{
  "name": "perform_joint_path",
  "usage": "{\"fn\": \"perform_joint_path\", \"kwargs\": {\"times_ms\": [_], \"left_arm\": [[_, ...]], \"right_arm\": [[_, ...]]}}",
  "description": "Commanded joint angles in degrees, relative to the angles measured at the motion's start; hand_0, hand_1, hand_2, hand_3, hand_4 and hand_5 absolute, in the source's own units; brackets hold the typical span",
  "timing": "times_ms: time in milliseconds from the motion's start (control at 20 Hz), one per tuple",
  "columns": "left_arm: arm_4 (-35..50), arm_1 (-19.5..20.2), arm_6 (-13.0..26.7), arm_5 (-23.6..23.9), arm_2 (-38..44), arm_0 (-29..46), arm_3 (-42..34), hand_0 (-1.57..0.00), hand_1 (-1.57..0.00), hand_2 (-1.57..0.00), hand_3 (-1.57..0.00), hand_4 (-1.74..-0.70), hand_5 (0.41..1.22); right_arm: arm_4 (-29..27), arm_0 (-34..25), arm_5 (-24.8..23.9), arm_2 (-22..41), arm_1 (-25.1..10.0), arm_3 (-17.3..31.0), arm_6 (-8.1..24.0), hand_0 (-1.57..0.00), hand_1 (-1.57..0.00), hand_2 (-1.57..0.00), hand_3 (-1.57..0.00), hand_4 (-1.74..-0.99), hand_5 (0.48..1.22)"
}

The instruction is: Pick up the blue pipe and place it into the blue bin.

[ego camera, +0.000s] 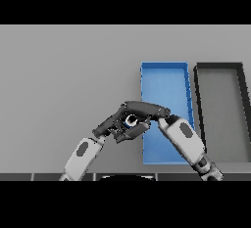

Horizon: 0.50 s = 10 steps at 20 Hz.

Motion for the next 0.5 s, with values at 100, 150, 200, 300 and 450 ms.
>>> {"fn": "perform_joint_path", "kwargs": {"times_ms": [100,150,200,300,450], "left_arm": [[-0.4,-0.2,-1.0,0.0,0.0,0.8,-0.5,-1.57,-1.57,-1.55,-1.37,-1.72,1.221],[-0.4,-0.1,-1.3,-0.4,0.2,0.9,-0.7,-1.57,-1.57,-1.54,-1.41,-1.72,1.221],[-0.6,-0.5,-1.1,-0.4,0.9,-0.3,0.2,-1.57,-1.57,-1.55,-1.40,-1.73,1.221],[-1.2,-0.3,-2.1,-0.1,0.9,0.0,-0.1,-1.57,-1.57,-1.55,-1.43,-1.73,1.221],[-1.4,-0.9,-1.9,0.4,0.8,0.1,0.2,-1.57,-1.57,-1.56,-1.42,-1.73,1.221]], "right_arm": [[3.0,0.9,0.7,-0.1,0.4,-1.0,-2.7,-1.41,-1.42,-1.42,-1.35,-1.474,0.996],[3.9,1.5,0.7,0.1,0.8,-1.5,-3.5,-1.44,-1.45,-1.45,-1.39,-1.477,1.041],[4.2,1.3,0.9,0.0,1.0,-1.4,-3.6,-1.47,-1.47,-1.47,-1.43,-1.481,1.077],[2.5,1.5,0.9,-0.4,2.5,-1.1,-2.5,-1.51,-1.51,-1.51,-1.48,-1.488,1.129],[-0.7,2.7,1.1,-1.4,3.5,-1.6,1.4,-1.54,-1.54,-1.54,-1.52,-1.493,1.174]]}}
